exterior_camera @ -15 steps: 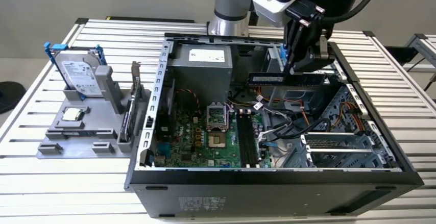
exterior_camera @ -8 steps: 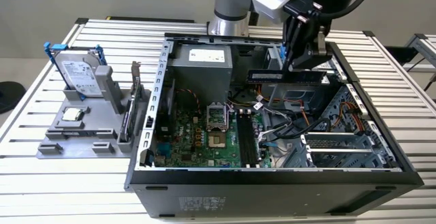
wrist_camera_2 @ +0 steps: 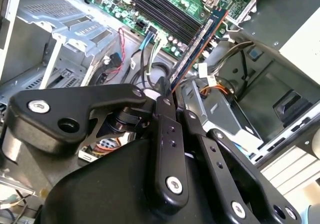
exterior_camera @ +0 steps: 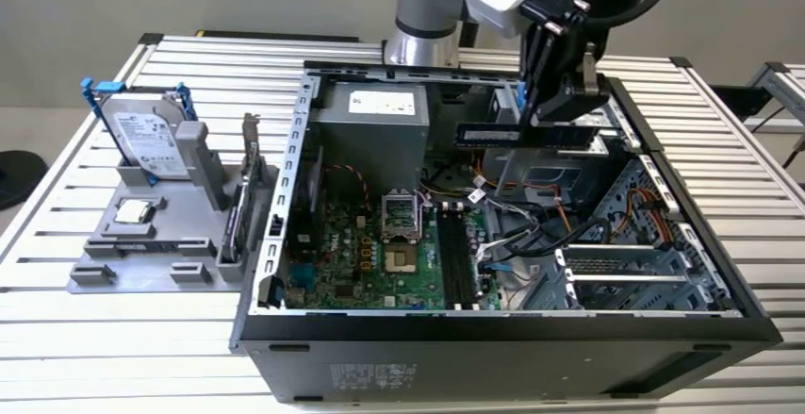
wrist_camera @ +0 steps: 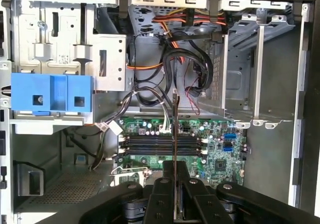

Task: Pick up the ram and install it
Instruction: 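Insert the ram into the slot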

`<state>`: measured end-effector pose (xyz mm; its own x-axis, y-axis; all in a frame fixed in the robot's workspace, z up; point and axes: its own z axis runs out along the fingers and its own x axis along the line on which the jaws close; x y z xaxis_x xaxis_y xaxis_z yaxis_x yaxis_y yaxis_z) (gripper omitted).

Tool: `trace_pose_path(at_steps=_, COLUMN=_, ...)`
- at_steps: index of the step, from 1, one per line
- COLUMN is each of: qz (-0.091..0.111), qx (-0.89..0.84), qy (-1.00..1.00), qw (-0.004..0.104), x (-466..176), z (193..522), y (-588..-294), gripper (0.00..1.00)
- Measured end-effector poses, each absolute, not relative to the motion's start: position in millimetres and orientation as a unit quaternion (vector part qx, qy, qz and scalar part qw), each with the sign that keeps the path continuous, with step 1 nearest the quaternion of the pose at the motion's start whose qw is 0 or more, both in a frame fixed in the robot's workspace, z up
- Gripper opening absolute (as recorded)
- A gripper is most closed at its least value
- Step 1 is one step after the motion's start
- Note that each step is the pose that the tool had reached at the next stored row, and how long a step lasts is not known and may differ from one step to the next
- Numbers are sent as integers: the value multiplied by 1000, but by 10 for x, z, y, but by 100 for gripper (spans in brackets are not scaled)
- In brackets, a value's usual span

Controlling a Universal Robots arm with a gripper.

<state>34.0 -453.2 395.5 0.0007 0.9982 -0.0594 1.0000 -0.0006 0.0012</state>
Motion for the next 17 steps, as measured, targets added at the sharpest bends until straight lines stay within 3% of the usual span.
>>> trace_pose_path(at_steps=17, qz=-21, qx=707, qy=707, qw=21, x=340, z=3955, y=-4376, gripper=0)
